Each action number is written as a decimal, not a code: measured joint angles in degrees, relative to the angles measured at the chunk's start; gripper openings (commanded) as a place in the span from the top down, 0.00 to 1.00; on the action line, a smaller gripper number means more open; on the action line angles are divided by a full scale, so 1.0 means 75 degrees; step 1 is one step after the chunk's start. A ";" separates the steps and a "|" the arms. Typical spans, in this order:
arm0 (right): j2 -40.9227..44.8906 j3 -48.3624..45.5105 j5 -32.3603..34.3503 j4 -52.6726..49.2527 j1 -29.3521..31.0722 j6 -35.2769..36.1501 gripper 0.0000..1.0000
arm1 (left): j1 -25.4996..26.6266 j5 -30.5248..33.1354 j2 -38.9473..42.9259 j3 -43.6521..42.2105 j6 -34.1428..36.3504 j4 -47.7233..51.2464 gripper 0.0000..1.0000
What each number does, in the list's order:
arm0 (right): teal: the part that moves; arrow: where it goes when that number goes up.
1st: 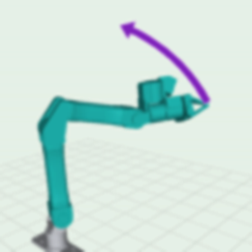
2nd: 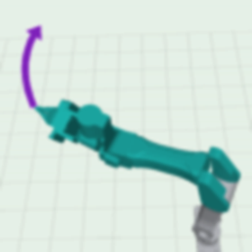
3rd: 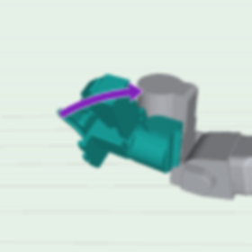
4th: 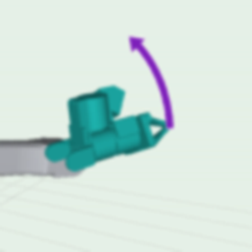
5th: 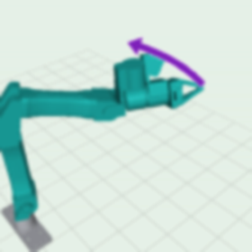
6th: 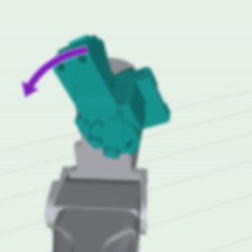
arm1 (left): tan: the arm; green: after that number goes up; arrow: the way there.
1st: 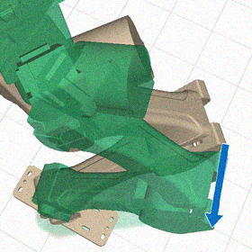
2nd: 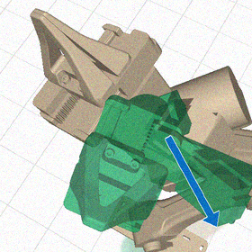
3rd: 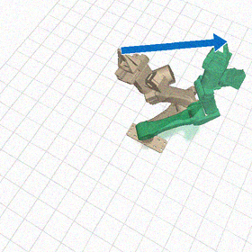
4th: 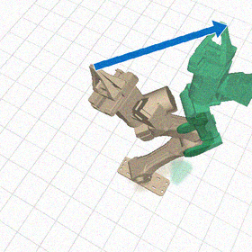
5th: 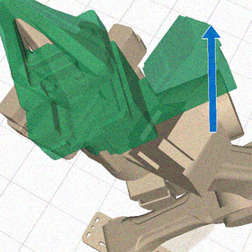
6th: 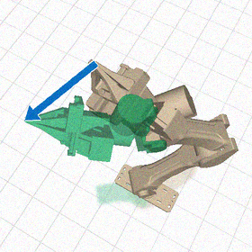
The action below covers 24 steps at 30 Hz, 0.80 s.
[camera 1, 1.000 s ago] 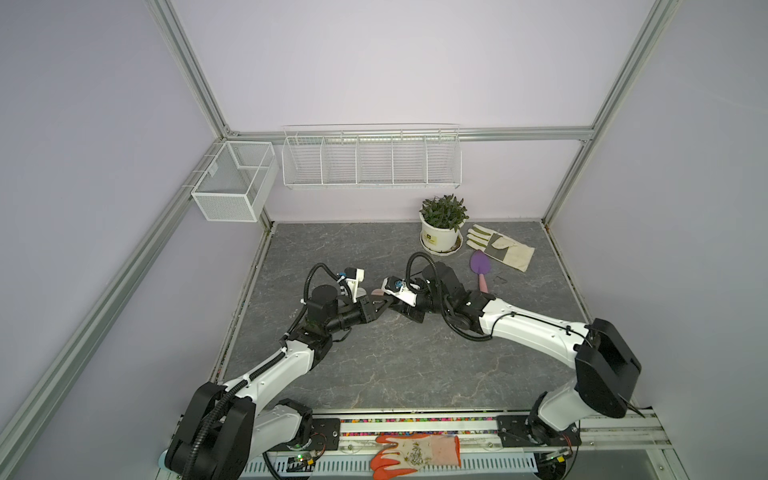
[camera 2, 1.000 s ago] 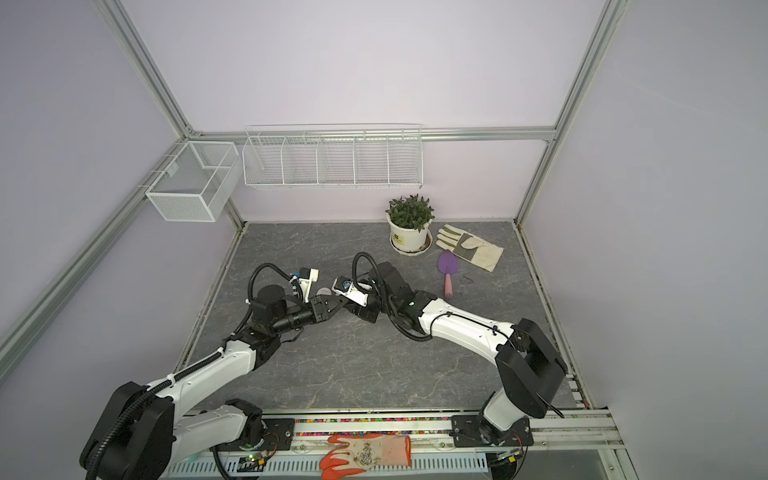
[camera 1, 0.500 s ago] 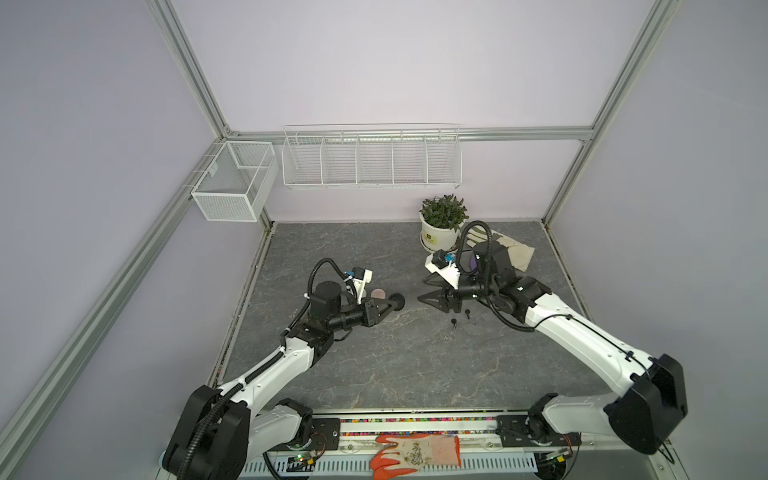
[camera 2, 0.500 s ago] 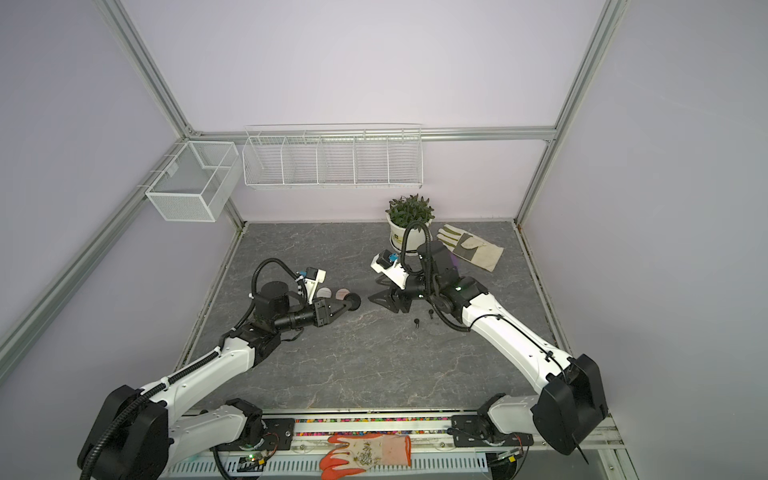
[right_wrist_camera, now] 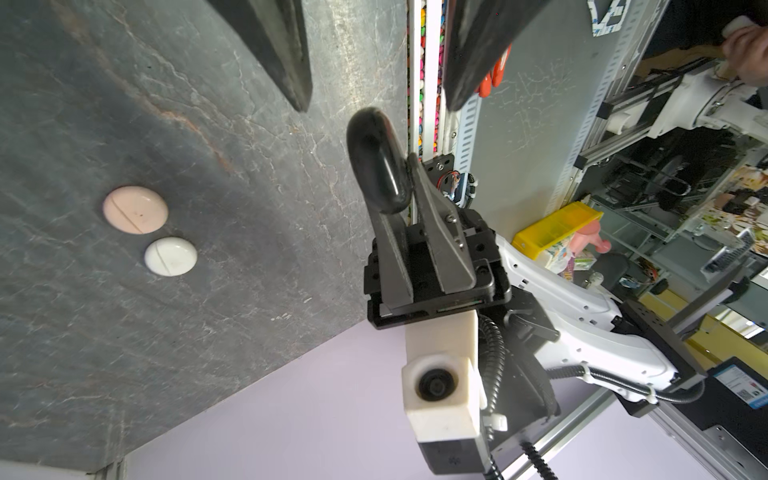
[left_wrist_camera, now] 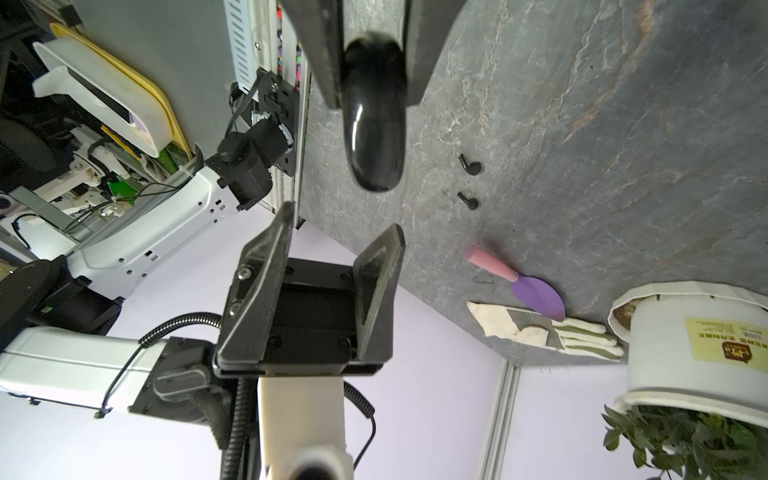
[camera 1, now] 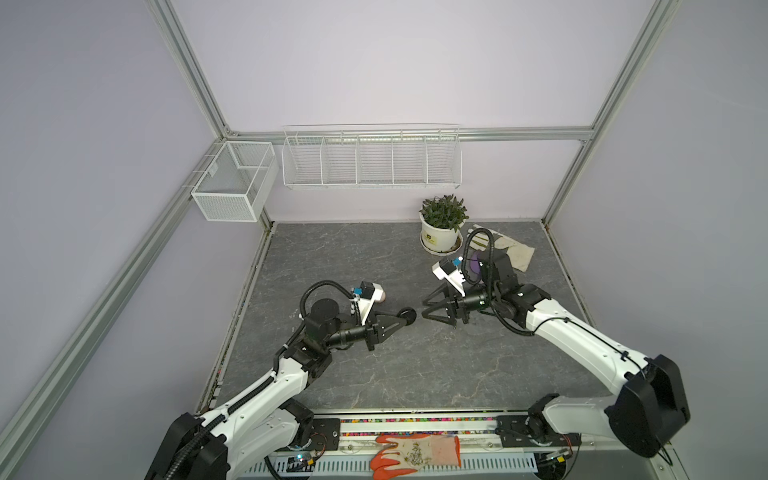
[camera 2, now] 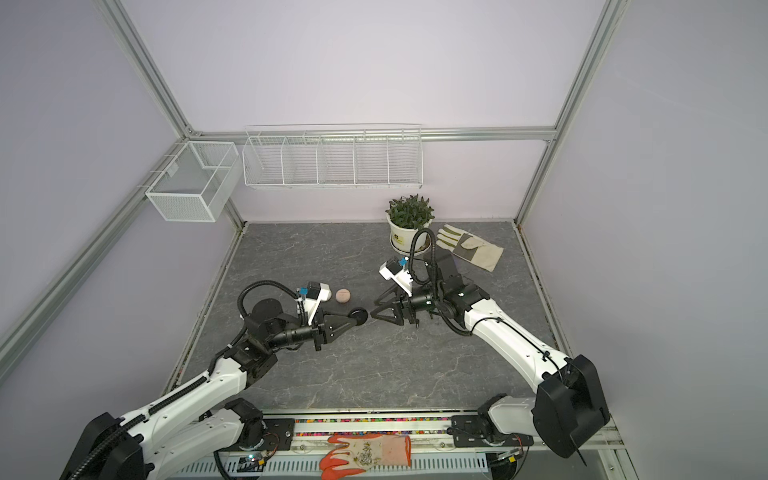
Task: Insert the wireless bluetooth earbuds into the charging case
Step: 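Open the right gripper and pull it back from the black case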
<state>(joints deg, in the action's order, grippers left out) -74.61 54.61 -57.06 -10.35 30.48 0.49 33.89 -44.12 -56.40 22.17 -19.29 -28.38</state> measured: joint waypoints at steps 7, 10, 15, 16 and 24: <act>0.0265 -0.0087 -0.0271 0.0699 0.0020 -0.0466 0.46 | 0.0006 0.0044 -0.0498 -0.0207 -0.0309 -0.1311 1.00; 0.0259 -0.0396 -0.0242 0.1821 0.0061 -0.1125 0.43 | 0.0006 0.0344 -0.0513 -0.0291 -0.0667 -0.2119 1.00; 0.0224 -0.1317 0.0216 0.4097 0.0099 -0.2509 0.40 | 0.0020 0.0988 -0.0868 -0.0647 -0.1475 -0.3669 1.00; 0.0152 -0.1425 0.0283 0.4651 0.0099 -0.2862 0.40 | 0.0020 0.1087 -0.0994 -0.0676 -0.1635 -0.3917 1.00; -0.1067 -0.1320 0.0277 0.7600 0.0256 -0.4657 0.42 | 0.0035 0.1311 -0.1740 -0.0679 -0.2570 -0.5540 1.00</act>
<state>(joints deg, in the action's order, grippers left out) -82.61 44.71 -54.98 46.65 32.40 -34.44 34.15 -34.28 -69.45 17.08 -38.57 -69.93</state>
